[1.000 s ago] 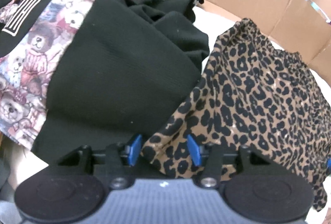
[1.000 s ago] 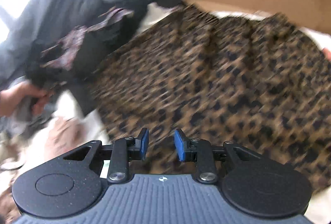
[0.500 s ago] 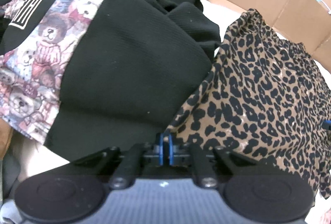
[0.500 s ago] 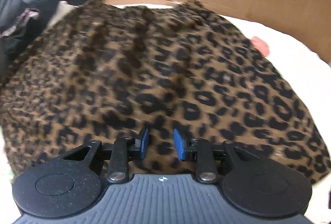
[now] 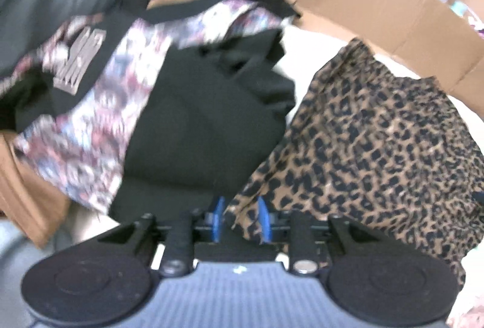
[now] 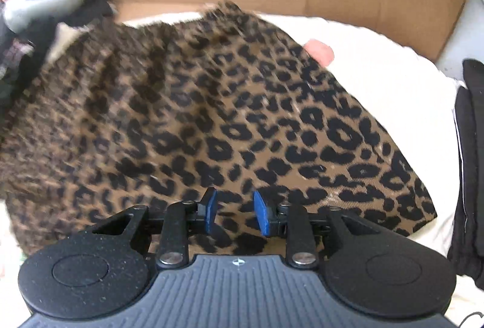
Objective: Fold clothes
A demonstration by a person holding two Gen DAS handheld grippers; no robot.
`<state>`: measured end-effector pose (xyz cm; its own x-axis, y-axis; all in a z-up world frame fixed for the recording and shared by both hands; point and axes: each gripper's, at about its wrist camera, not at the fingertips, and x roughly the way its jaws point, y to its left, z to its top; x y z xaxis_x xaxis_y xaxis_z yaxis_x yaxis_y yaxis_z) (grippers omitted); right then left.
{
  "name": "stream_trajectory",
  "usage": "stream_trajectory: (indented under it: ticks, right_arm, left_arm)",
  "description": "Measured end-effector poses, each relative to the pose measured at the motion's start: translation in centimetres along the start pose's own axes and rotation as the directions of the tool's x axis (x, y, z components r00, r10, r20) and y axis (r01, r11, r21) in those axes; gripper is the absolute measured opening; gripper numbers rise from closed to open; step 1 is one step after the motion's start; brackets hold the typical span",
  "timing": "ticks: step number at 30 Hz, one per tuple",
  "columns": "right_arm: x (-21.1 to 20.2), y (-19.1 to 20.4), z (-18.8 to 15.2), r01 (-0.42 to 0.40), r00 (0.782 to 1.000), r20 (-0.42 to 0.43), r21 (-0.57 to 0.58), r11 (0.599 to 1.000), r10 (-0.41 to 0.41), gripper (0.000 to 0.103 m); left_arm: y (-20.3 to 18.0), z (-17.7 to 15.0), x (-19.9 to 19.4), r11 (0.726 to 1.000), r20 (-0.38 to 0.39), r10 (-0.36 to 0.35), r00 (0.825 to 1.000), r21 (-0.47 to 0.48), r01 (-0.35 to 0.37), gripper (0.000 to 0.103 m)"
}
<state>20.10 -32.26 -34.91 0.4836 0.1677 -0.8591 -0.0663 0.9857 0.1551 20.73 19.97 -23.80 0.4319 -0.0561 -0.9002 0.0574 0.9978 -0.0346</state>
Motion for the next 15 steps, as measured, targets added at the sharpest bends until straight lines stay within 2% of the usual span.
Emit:
stream_trajectory:
  ticks: [1, 2, 7, 11, 15]
  right_arm:
    - [-0.7, 0.1, 0.2, -0.010, 1.000, 0.009, -0.006, 1.000, 0.010, 0.034]
    - [-1.2, 0.3, 0.6, -0.012, 1.000, 0.017, -0.013, 1.000, 0.013, 0.034]
    - [-3.1, 1.1, 2.7, -0.031, 0.997, 0.070, -0.010, 0.999, 0.032, 0.034]
    - [-3.5, 1.2, 4.2, -0.025, 0.995, 0.101, -0.003, 1.000, 0.025, 0.035]
    - [-1.7, 0.1, 5.7, -0.027, 0.994, 0.109, 0.034, 0.999, 0.023, 0.035]
  left_arm:
    - [-0.5, 0.4, -0.8, 1.000, 0.009, 0.000, 1.000, 0.017, -0.001, 0.044]
    - [-1.0, 0.9, -1.5, 0.999, 0.017, 0.001, 1.000, 0.034, -0.001, 0.047]
    - [-3.8, 3.8, -3.4, 0.997, 0.055, -0.038, 0.998, 0.068, 0.034, 0.051]
    - [-7.0, 5.7, -2.9, 0.991, 0.086, -0.102, 0.991, 0.094, 0.094, 0.060]
    - [-10.9, 7.4, 0.0, 0.983, 0.064, -0.148, 0.987, 0.120, 0.140, 0.064]
